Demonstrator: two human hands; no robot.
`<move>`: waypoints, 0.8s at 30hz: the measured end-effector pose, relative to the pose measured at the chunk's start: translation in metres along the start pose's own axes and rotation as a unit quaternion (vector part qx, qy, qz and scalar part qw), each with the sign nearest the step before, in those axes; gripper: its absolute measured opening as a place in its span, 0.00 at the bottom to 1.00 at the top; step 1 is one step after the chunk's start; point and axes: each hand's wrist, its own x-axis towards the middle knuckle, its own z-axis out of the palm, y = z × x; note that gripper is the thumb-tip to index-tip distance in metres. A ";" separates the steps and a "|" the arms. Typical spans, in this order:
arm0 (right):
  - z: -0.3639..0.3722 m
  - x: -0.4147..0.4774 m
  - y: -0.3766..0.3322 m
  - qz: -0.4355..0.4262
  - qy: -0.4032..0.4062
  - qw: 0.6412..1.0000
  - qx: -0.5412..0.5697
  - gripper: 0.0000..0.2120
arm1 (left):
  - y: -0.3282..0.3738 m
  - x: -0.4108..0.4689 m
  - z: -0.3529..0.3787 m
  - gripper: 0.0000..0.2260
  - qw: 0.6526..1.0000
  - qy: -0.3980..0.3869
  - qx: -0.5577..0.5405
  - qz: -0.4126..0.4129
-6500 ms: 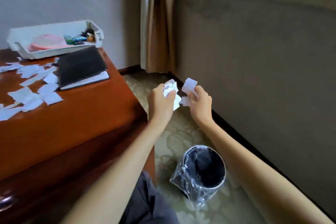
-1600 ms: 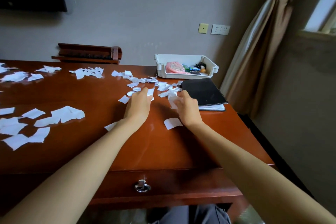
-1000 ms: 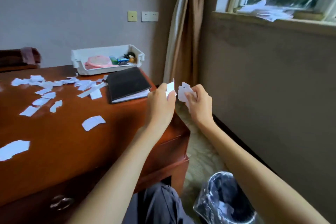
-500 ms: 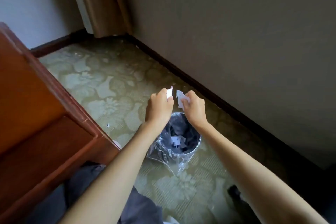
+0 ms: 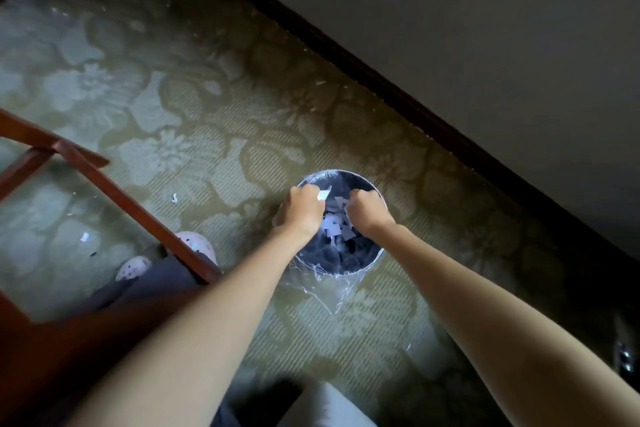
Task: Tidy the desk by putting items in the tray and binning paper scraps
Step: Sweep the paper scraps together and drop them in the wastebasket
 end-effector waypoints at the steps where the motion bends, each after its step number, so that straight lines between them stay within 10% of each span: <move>1: 0.004 0.008 0.001 0.001 -0.007 1.000 -0.007 0.13 | -0.001 0.007 0.005 0.10 1.000 -0.006 -0.006 -0.007; 24: 0.028 0.015 0.000 -0.055 -0.130 0.982 -0.126 0.24 | -0.022 0.006 0.013 0.29 0.990 -0.123 -0.058 -0.037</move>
